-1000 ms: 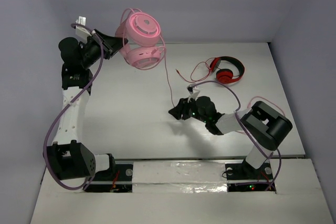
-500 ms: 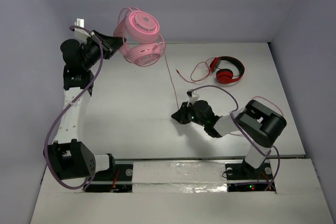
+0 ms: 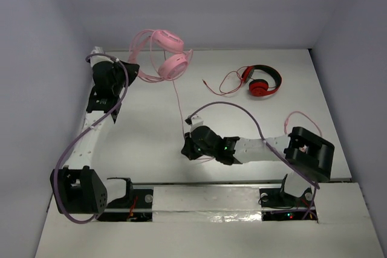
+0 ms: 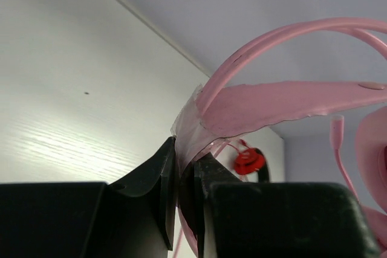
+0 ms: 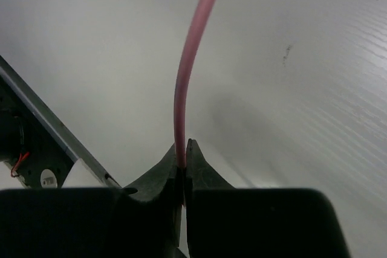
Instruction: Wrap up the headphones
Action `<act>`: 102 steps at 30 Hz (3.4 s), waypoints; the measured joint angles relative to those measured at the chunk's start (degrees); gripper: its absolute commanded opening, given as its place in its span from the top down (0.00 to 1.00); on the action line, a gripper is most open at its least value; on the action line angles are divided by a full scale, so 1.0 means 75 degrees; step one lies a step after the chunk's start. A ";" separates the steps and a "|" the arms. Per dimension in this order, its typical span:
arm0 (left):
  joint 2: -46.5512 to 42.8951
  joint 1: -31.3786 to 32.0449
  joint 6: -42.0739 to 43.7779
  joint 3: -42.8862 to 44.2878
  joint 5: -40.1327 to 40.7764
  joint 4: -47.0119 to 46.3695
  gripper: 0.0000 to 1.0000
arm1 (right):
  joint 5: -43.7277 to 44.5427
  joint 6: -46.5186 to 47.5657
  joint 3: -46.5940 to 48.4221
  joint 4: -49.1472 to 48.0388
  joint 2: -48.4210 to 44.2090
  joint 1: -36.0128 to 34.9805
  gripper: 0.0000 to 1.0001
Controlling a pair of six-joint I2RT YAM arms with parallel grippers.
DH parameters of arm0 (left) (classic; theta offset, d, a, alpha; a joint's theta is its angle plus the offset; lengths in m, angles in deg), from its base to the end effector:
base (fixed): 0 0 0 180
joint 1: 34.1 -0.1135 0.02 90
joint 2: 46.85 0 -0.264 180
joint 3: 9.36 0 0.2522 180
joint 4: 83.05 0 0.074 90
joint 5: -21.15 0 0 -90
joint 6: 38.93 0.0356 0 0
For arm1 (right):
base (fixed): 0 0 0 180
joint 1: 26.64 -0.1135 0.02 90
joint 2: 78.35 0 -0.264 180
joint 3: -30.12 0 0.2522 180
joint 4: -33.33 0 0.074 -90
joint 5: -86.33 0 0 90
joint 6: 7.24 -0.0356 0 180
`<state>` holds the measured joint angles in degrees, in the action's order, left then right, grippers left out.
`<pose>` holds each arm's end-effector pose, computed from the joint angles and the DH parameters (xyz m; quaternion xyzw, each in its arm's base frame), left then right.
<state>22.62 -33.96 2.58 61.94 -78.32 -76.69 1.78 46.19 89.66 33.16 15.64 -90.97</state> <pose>0.2882 -0.0066 0.3602 -0.2487 0.6907 -0.3337 0.5913 0.1489 0.3021 0.1726 -0.1903 0.8626 0.3332 0.3296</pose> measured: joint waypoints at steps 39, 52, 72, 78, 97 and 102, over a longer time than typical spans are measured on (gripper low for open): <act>0.0749 0.4275 0.3153 -0.1160 0.2999 0.1489 1.00 | 0.1781 0.3168 0.4736 0.7117 -0.2057 0.0221 1.00; 0.1003 0.5281 0.4144 -0.0309 0.1845 0.3174 1.00 | 0.1740 0.3649 0.4639 0.7058 -0.2157 0.1574 1.00; -0.0146 0.3054 0.4788 0.0152 -0.2066 0.3220 1.00 | 0.2850 0.2646 0.2194 0.5324 -0.3713 0.1789 1.00; -0.0233 0.2728 0.4797 0.0233 -0.3299 0.3098 1.00 | 0.2702 0.2605 0.1918 0.4607 -0.3739 0.1938 1.00; -0.0490 0.1405 0.2984 0.1405 -0.5007 0.1874 1.00 | -0.1303 0.1775 -0.1093 -0.0172 -0.3946 0.2521 0.67; -0.0490 0.1189 0.2372 0.1440 -0.5435 0.1303 1.00 | -0.1693 0.1644 -0.1478 -0.0947 -0.3622 0.2527 0.67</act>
<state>18.95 -25.04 20.38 72.74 -119.08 -66.92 -10.92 58.51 78.58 26.06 -11.53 -72.02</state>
